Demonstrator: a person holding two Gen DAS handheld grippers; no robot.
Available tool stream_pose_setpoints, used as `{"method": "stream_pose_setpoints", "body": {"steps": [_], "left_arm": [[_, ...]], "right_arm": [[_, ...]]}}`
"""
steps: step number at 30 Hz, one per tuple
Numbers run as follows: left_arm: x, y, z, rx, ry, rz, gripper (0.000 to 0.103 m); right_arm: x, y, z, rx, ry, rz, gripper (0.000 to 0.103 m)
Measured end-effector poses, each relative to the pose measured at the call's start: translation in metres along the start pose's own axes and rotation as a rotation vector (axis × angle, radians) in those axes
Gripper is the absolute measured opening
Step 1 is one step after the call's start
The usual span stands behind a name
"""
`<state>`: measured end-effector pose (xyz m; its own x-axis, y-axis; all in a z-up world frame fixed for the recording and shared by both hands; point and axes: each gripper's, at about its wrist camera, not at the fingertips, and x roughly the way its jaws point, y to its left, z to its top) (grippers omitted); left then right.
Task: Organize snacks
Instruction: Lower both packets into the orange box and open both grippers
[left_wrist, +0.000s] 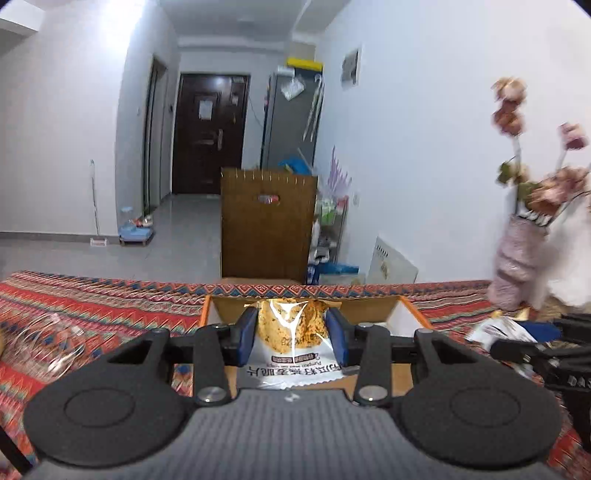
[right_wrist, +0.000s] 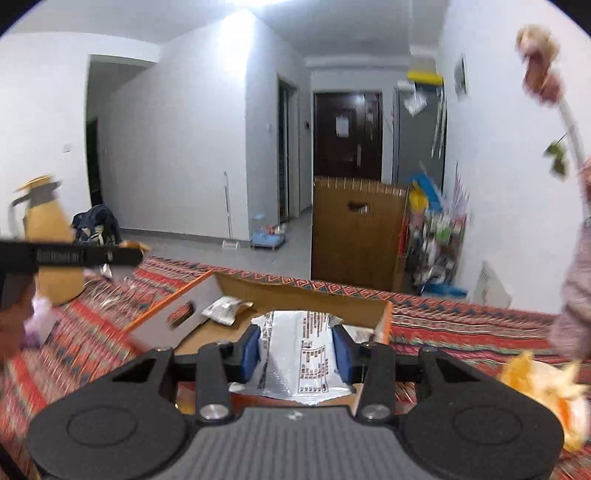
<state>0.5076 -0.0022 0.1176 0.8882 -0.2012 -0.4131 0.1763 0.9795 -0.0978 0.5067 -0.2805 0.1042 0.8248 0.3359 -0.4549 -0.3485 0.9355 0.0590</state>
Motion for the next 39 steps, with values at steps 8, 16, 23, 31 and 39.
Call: {"method": "stream_pose_setpoints", "body": {"steps": [8,16,23,31,39], "left_arm": [[0.185,0.007,0.011,-0.012,0.308,0.012,0.042],[0.238,0.027,-0.007,-0.141,0.345,0.013,0.072],[0.208,0.033,-0.009,-0.145,0.288,0.021,0.081],[0.107,0.016,0.039,-0.065,0.219,0.075,0.083],[-0.051,-0.003,0.041,0.022,0.122,0.051,0.096]], "right_arm": [[0.194,-0.046,0.032,0.327,0.263,-0.042,0.041],[0.262,-0.036,0.023,0.310,0.351,-0.155,0.081],[0.236,-0.026,0.028,0.162,0.292,-0.202,0.081],[0.144,-0.005,0.059,0.103,0.223,-0.162,0.082],[0.003,0.019,0.063,0.048,0.142,-0.134,0.092]]}}
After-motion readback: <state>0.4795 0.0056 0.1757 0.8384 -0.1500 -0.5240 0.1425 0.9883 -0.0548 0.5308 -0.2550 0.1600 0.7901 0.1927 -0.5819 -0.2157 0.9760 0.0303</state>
